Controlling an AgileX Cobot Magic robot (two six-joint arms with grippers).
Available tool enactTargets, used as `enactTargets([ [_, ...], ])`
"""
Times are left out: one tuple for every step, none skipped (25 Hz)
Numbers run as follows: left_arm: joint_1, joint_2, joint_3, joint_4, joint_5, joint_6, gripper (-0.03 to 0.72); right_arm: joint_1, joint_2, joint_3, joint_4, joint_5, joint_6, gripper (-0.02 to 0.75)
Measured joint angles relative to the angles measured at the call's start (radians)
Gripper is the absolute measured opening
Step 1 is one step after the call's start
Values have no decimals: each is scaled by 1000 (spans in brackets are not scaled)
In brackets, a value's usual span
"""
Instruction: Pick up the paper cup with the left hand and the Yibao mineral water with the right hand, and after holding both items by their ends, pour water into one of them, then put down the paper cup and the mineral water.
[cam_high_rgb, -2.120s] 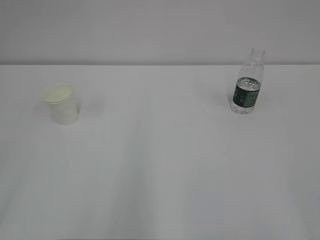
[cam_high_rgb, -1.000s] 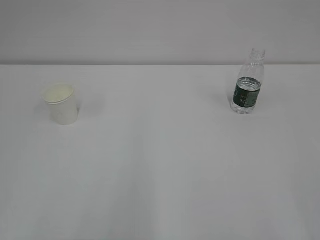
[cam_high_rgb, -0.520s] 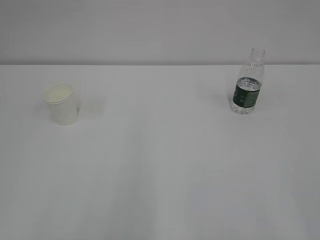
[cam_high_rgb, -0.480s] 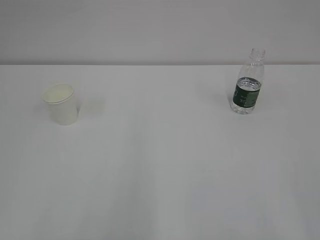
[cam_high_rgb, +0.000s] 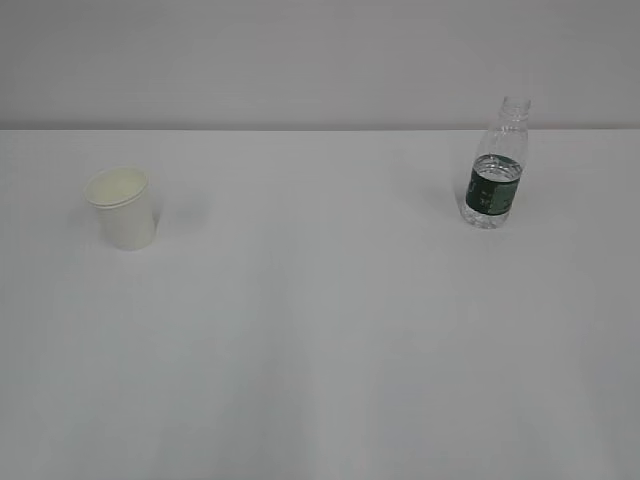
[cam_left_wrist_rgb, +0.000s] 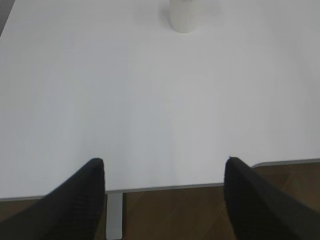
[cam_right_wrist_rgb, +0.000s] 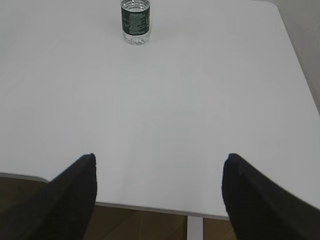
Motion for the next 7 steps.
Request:
enactTargets([
  [0, 0, 0, 0, 0, 0, 529, 0, 0, 0, 0, 0, 0, 592],
  [0, 0, 0, 0, 0, 0, 529, 0, 0, 0, 0, 0, 0, 592],
  [0, 0, 0, 0, 0, 0, 529, 0, 0, 0, 0, 0, 0, 592],
  [0, 0, 0, 0, 0, 0, 529, 0, 0, 0, 0, 0, 0, 592],
  [0, 0, 0, 0, 0, 0, 529, 0, 0, 0, 0, 0, 0, 592],
  [0, 0, 0, 0, 0, 0, 529, 0, 0, 0, 0, 0, 0, 592],
  [-2, 0, 0, 0, 0, 0, 529, 0, 0, 0, 0, 0, 0, 592],
])
